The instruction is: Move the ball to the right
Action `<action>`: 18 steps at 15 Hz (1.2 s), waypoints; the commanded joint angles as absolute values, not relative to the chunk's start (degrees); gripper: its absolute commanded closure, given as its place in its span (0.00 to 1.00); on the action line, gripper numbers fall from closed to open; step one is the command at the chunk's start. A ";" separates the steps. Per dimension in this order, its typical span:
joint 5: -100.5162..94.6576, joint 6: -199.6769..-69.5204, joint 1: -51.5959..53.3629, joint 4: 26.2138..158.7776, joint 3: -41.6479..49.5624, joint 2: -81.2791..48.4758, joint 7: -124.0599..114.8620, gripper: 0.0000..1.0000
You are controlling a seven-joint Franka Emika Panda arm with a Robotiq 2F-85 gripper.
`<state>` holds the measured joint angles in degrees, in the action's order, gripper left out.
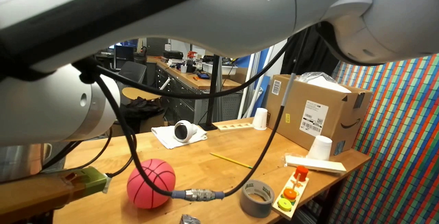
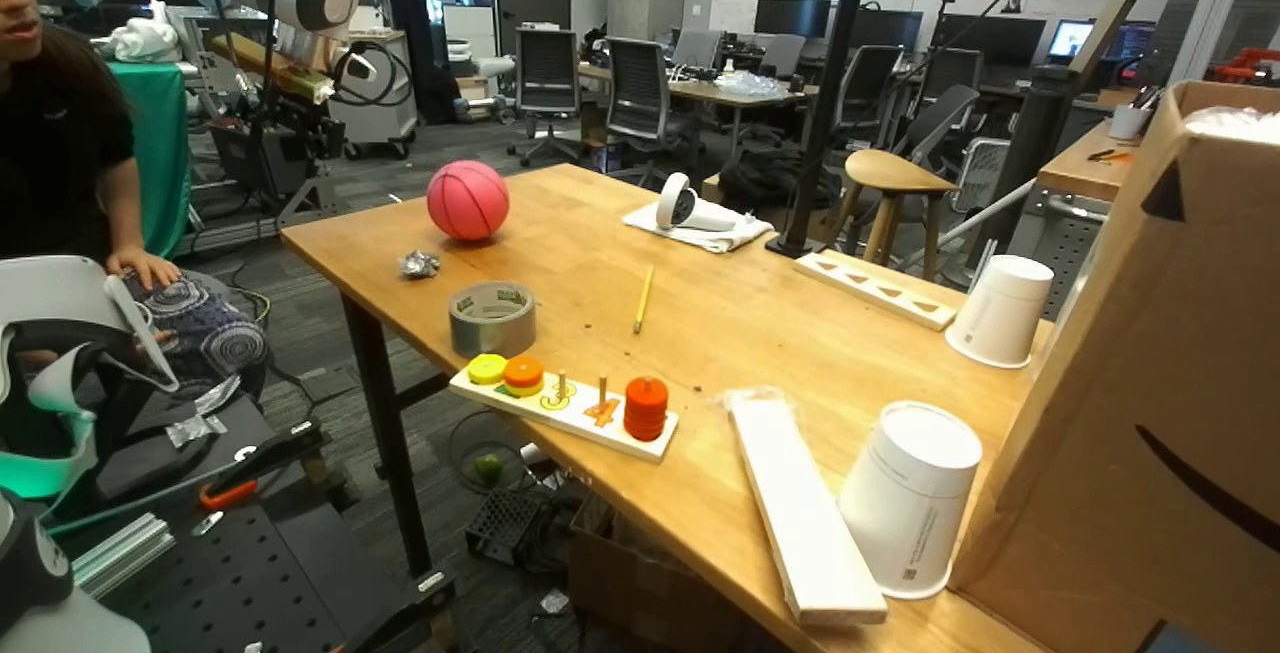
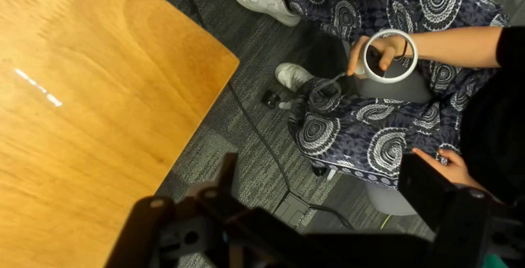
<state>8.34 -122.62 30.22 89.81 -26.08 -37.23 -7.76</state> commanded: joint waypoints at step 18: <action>-4.41 -113.78 21.32 108.26 -7.81 -20.40 -13.82 0.00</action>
